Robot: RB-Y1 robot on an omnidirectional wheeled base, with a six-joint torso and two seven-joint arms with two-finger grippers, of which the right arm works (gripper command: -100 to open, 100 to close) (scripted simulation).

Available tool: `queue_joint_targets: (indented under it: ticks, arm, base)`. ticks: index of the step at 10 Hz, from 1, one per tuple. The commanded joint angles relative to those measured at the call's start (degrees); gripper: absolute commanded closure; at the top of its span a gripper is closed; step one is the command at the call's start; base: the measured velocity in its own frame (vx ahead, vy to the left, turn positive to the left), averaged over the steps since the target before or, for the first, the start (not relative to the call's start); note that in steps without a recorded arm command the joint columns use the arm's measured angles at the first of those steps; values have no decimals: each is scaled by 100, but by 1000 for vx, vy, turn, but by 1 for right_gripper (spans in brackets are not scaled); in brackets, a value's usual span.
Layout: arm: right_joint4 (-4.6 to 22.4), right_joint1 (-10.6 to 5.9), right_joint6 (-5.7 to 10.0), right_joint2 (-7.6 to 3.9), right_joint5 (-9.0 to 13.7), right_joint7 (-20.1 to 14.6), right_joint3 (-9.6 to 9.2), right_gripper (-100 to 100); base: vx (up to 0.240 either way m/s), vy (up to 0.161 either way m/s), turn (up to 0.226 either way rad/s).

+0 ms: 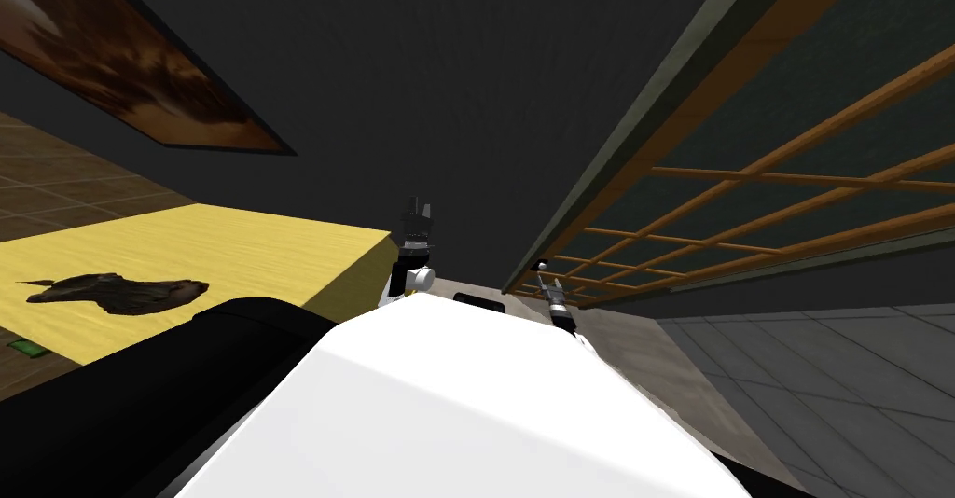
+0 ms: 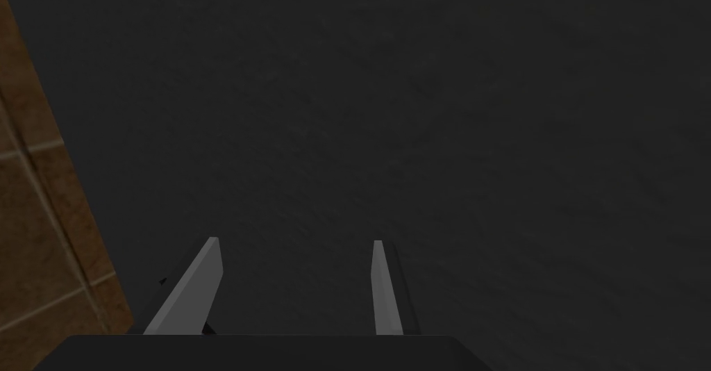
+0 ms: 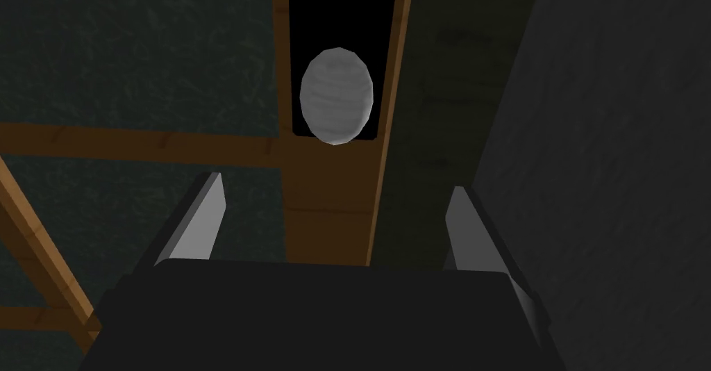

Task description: Pull the door open

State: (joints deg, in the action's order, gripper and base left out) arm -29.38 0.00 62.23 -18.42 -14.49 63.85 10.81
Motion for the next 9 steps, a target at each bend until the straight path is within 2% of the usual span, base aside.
queue_joint_targets:
  ticks: [1,4,5,6,9]
  arm:
    - [42,-47,-17,24,16,46,23,-100]
    - [57,-92,-62,67,37,104,55,-100]
    - [85,-39,-20,71,20,88,31,-100]
    - [85,-39,-20,71,20,88,31,100]
    - [85,-39,-20,71,20,88,31,100]
  base:
    - [208,-37,40]
    - [186,-11,18]
    - [38,6,-29]
    - [-25,5,15]
    - [-9,-2,3]
